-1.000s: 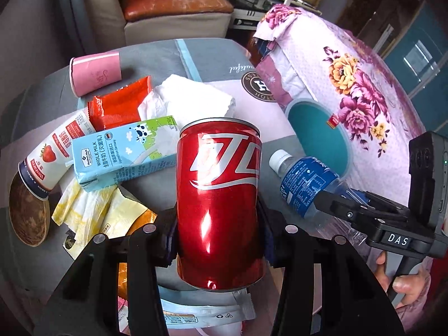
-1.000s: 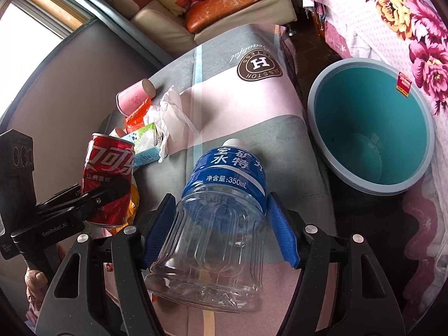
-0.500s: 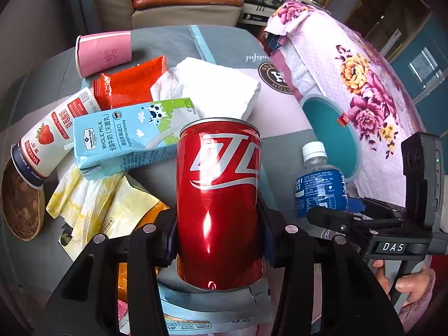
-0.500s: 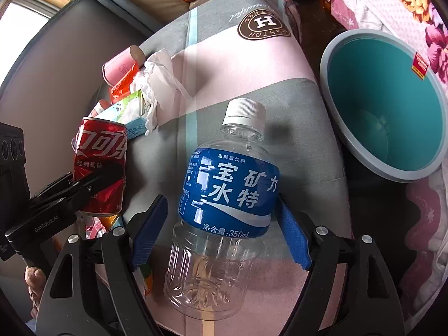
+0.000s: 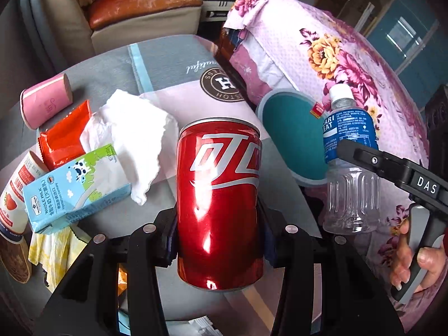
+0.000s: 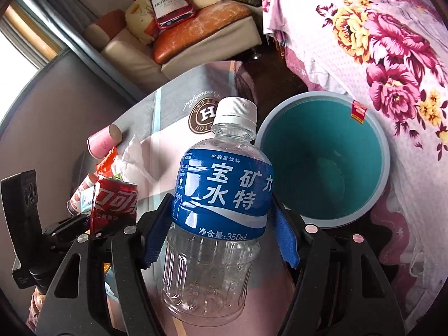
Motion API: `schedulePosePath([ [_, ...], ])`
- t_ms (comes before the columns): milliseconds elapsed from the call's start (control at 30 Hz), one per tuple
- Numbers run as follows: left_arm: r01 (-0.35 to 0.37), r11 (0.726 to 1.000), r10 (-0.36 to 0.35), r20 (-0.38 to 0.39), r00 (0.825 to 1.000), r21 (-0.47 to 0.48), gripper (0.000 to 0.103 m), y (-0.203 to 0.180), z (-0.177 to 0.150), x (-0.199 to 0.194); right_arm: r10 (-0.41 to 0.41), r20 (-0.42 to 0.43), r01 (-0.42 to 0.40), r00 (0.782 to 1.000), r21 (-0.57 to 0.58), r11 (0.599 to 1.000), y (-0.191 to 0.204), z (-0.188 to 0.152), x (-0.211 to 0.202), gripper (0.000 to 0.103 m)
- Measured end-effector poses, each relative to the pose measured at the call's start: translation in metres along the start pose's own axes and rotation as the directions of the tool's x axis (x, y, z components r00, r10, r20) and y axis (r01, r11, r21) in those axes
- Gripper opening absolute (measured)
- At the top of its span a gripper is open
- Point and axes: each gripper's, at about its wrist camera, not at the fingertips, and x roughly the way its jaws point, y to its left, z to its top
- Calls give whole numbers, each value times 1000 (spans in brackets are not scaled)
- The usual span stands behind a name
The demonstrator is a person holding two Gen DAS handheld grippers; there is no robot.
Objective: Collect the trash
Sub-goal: 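Lift the can with the left gripper while the right gripper lifts the bottle, then drop the can into the teal bin with the left gripper while the right drops the bottle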
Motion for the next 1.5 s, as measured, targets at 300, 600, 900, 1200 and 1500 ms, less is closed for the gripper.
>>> schedulePosePath([
  [300,47,989,-41,-42,998,140,47,-93,52,67,-164,96,147,982,164,975,-96,32,-18,64],
  [600,40,985,-23,-105,994,170,51,-118,63,121,-195,65,178,979,207,962,-125,34,5,64],
  [900,29,990,-15,-96,995,141,75,-101,59,120,-191,25,183,981,191,964,-123,35,30,64],
  [1200,26,995,-20,-64,998,94,90,-77,49,92,-209,-51,215,976,169,962,-115,26,52,65],
  [1500,44,997,-42,-26,999,61,93,-56,32,57,-209,-66,216,976,135,967,-86,17,47,74],
])
